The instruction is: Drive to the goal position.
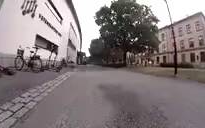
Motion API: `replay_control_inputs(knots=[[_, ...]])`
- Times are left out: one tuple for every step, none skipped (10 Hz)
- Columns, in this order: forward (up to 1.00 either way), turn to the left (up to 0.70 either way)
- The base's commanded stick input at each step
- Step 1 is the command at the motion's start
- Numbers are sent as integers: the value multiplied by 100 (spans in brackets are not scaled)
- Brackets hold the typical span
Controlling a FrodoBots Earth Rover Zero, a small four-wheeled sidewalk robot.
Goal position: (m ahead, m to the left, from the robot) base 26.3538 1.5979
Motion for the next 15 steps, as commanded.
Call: replay_control_inputs(knots=[[70,0],[70,0],[70,0],[70,0],[70,0],[70,0],[70,0],[70,0],[70,-4],[70,-26],[70,-28],[70,-28],[70,-28],[70,-28],[70,-28]])
